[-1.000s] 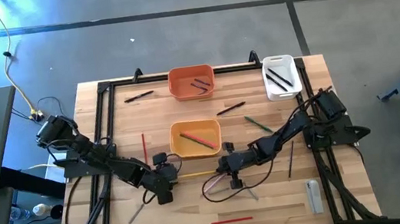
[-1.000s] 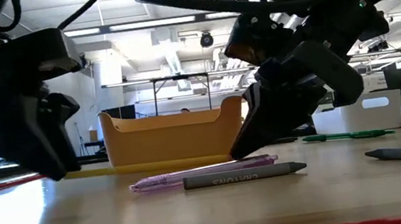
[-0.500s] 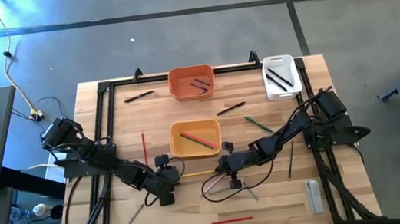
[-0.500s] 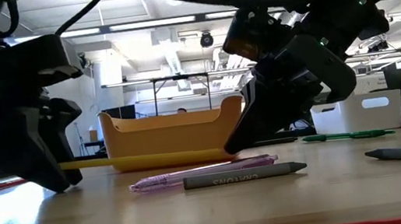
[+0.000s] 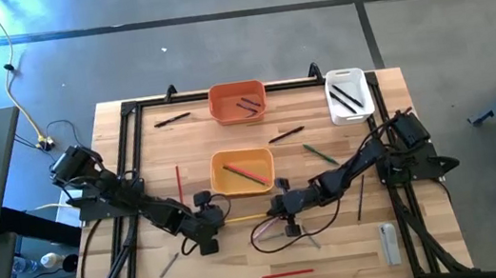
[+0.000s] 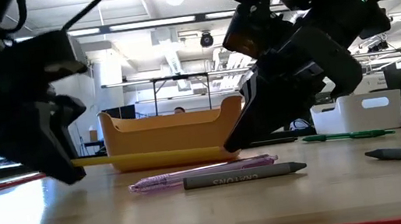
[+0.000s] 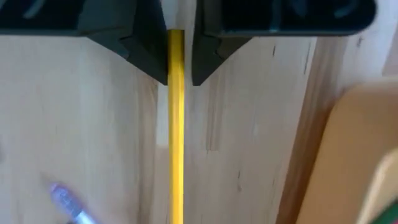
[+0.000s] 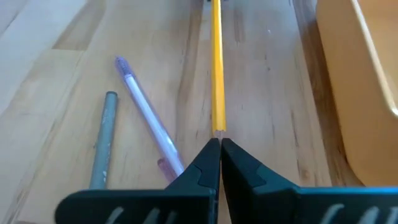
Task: Sort crayons/erasers/pens/pencils in bins
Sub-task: Put the yellow pencil into the yellow bin
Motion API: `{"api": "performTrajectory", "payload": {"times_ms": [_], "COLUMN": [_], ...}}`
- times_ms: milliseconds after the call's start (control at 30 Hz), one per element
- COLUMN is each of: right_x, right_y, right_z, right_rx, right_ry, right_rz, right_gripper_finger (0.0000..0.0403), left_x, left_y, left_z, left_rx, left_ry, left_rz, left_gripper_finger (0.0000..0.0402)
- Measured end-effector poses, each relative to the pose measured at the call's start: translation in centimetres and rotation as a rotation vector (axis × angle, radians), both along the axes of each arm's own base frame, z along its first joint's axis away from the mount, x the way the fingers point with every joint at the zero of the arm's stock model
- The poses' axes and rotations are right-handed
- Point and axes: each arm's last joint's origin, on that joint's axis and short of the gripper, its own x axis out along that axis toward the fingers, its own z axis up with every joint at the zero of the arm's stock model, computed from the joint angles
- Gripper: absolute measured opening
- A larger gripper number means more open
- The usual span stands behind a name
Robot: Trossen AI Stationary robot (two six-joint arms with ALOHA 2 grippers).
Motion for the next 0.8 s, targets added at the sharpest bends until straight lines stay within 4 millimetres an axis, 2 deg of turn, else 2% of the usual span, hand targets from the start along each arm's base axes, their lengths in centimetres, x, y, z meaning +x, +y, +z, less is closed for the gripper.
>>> {"api": "performTrajectory", "payload": {"times_ms": [233,500,667,800], "right_x": [-0.1,-0.3,-0.9,-1.7], "right_y": [0.2,0.5,0.7,0.4], "right_z": [0.0,1.0,3.3,5.8], "right_rx": [0.018,0.027,0.038,0.032], "right_ry": [0.001,-0.011,-0.046,-0.077], "right_rz": [-0.005,0.002,0.008,-0.045], "right_gripper_finger": [0.0000,0.0000,0.0000,0.0000], "left_x": [0.6,-1.2,-2.7,-4.1], "left_y": [-0.3,0.2,0.4,0.9], "left_z": [2.7,6.0,7.8,7.6], "left_rx": [0.002,0.040,0.103,0.073], "left_ry": [0.002,0.006,-0.092,-0.173], "left_rz": [-0.013,0.024,0.043,0.033], "left_gripper_finger": [0.0125,0.0189,0.0198,0.0178]}}
